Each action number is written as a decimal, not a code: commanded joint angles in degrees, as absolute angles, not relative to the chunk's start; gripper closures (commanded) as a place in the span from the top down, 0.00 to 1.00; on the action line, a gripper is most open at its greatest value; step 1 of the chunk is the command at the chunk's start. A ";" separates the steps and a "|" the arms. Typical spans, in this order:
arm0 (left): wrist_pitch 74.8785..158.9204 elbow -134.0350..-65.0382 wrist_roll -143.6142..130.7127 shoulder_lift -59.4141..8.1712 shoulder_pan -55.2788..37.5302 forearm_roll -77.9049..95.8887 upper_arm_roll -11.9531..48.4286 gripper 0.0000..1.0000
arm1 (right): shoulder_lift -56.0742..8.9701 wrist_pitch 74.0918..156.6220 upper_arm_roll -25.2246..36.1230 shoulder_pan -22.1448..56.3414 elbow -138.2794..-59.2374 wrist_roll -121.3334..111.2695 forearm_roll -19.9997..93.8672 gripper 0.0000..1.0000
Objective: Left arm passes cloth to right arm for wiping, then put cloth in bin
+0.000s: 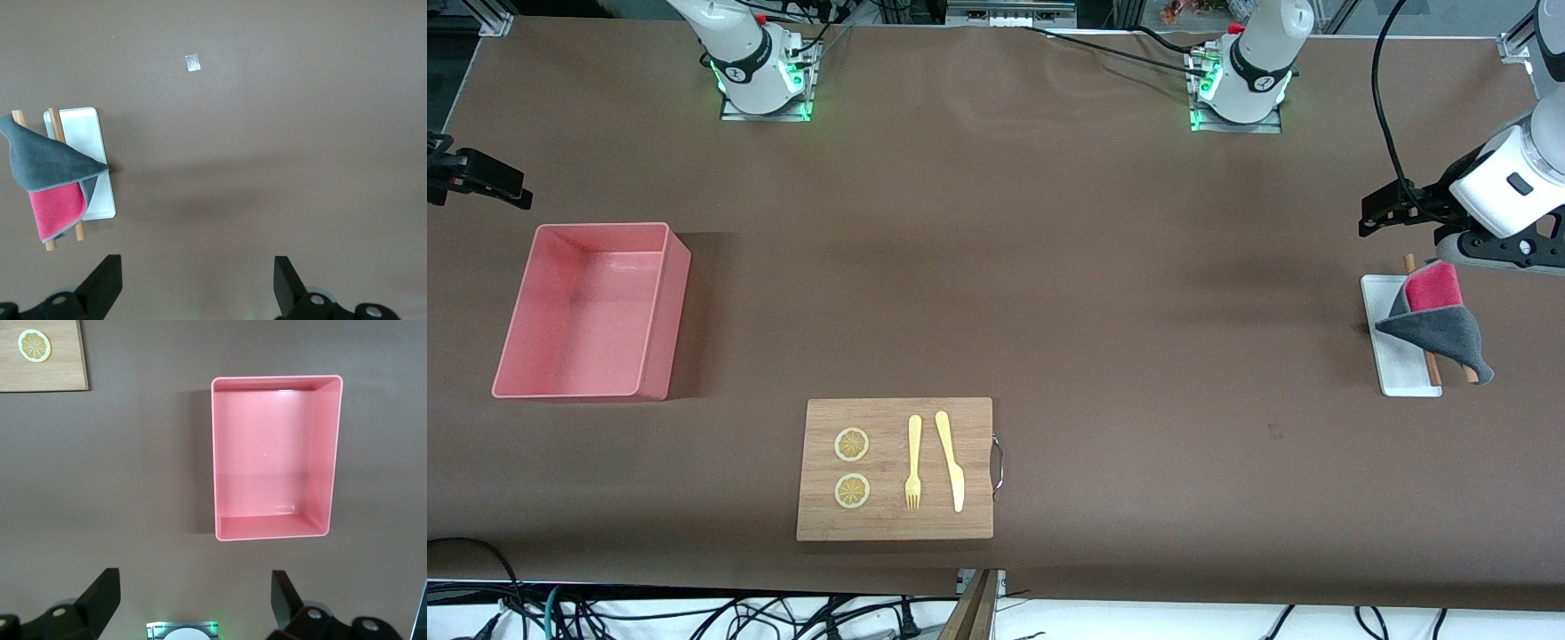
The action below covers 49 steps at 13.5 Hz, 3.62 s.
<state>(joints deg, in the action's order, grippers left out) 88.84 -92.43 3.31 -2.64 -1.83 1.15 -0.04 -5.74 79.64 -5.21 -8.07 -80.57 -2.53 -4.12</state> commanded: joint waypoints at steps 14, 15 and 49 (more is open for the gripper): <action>87.28 -90.53 2.90 -3.78 -2.11 0.70 0.09 1.00 | -5.71 80.07 -5.27 -8.26 -80.33 -1.93 -3.34 1.00; 87.28 -90.53 2.90 -3.78 -2.11 0.79 0.09 1.00 | -5.71 80.07 -5.19 -8.26 -80.33 -1.93 -3.34 1.00; 98.53 -82.62 39.18 -34.27 36.38 22.65 -0.35 0.95 | -5.71 79.98 -5.10 -8.44 -80.33 -2.02 -3.34 1.00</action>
<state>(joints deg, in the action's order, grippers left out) 99.09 -84.88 36.15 -31.98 34.91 18.45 -0.91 -5.75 79.87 -5.04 -8.13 -80.57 -2.49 -4.12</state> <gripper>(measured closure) 0.009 0.000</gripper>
